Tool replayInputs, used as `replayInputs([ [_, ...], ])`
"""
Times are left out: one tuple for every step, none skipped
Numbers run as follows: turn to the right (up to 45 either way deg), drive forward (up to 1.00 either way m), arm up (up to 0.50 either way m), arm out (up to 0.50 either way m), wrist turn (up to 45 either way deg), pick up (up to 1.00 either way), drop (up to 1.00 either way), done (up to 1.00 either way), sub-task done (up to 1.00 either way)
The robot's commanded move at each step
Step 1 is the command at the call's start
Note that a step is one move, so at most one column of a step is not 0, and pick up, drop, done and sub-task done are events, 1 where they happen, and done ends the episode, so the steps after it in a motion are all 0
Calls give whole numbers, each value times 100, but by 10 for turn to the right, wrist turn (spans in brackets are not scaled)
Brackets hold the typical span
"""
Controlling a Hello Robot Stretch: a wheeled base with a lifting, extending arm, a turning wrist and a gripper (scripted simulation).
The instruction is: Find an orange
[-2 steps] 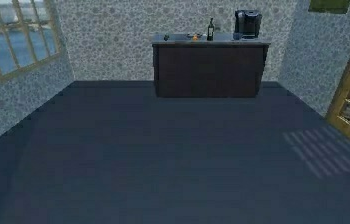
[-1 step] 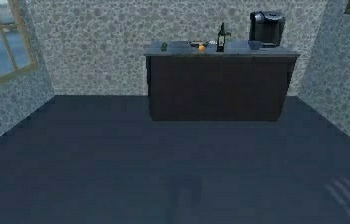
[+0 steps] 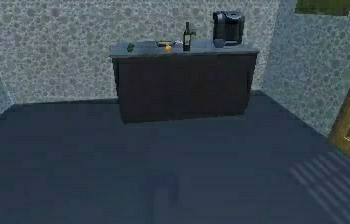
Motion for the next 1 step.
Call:
replayInputs([
  [0,100,0,0,0,0,0,0,0],
])
